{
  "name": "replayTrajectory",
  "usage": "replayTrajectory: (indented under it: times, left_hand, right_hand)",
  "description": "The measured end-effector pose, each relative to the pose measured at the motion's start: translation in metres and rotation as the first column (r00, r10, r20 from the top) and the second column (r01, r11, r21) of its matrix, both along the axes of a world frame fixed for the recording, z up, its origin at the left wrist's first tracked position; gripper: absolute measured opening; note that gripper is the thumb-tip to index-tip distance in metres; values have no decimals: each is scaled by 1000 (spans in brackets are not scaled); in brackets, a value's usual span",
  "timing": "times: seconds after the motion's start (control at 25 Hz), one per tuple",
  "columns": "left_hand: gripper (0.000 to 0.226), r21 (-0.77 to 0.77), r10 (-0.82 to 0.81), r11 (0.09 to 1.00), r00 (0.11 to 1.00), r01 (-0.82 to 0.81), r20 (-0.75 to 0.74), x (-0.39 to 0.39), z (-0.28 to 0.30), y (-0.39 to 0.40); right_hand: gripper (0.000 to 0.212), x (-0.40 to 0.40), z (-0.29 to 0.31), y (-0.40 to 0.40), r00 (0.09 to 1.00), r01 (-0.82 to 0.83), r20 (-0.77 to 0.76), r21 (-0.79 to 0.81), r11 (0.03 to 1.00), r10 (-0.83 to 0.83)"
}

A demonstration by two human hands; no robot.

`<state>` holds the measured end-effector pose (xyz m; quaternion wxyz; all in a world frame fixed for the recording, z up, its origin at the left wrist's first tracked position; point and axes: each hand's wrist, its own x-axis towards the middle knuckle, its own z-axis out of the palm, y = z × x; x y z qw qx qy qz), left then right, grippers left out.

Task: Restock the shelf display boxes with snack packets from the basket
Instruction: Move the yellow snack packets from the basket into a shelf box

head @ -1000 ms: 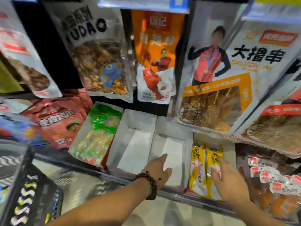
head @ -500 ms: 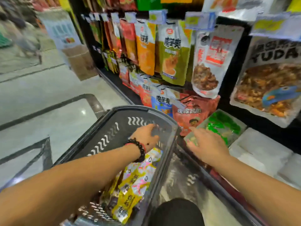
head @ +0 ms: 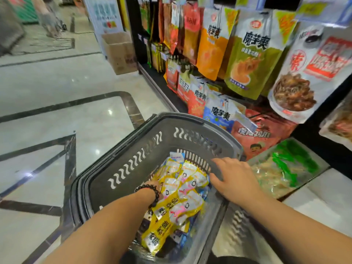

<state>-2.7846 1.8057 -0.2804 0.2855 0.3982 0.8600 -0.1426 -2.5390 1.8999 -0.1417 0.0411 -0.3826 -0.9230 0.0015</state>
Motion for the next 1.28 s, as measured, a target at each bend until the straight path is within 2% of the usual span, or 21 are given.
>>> replayTrajectory:
  times: [0.12, 0.24, 0.32, 0.4, 0.52, 0.64, 0.72, 0.8, 0.84, 0.92, 0.96, 1.0, 1.04, 1.08, 1.16, 1.24, 1.28]
  left_hand:
    - [71, -18, -34, 999, 999, 34, 9, -2, -23, -5]
    - [49, 69, -18, 997, 998, 22, -55, -8, -37, -3]
    - [47, 95, -48, 994, 996, 55, -73, -12, -39, -3]
    - [42, 60, -78, 995, 995, 82, -68, -16, -40, -5]
    - [47, 9, -50, 999, 995, 51, -83, -18, -45, -7]
    - [45, 1, -172, 985, 978, 173, -122, -9, -26, -3]
    - [38, -1, -348, 935, 918, 354, -190, -1, 9, 0]
    - [29, 61, -546, 809, 785, 585, -293, 7, 51, 1]
    - [24, 161, -624, 682, 683, 713, -380, 9, 70, -1]
    - [18, 392, -639, 335, 512, 857, -574, 10, 96, -8]
    - [19, 490, -592, 149, 475, 859, -651, 11, 108, -12]
    - [22, 554, -543, -3, 464, 832, -700, 14, 119, -14]
    - [25, 595, -503, -110, 471, 796, -724, 17, 130, -13]
    - [26, 620, -472, -175, 488, 765, -735, 20, 139, -12]
    - [19, 647, -413, -260, 523, 717, -746, 31, 151, -7]
    - [15, 650, -373, -298, 542, 699, -753, 37, 153, -3]
    - [16, 653, -370, -307, 545, 692, -752, 40, 154, -1]
  right_hand:
    - [50, 3, -2, -6, 999, -14, -37, -41, 999, 13]
    - [45, 10, -2, -17, 996, -28, -83, -52, 998, 23]
    - [45, 17, -2, -20, 993, -29, -116, -85, 996, 19]
    - [42, 23, 1, -24, 988, -6, -153, -159, 987, -19]
    - [35, 33, 2, -29, 983, -9, -181, -215, 977, -31]
    - [36, 35, 3, -27, 976, 11, -207, -260, 966, -67]
    - [33, 33, 2, -23, 956, 62, -251, -324, 944, -149]
    - [25, 30, 0, -17, 874, 121, -369, -464, 878, -315]
    - [20, 27, 1, -13, 793, 143, -430, -557, 818, -432]
    - [13, 21, 8, -5, 545, 114, -472, -777, 619, -693]
    - [13, 19, 14, -2, 423, 51, -424, -872, 488, -801]
    - [14, 17, 20, -1, 342, -25, -343, -934, 357, -875]
    - [17, 16, 26, -3, 308, -86, -262, -965, 248, -914]
    - [22, 15, 32, -5, 328, -124, -198, -978, 166, -924]
    - [39, 15, 42, -17, 454, -205, -95, -979, -1, -886]
    - [47, 13, 49, -32, 601, -344, -70, -922, -179, -796]
    - [44, 13, 52, -38, 621, -406, -94, -888, -217, -778]
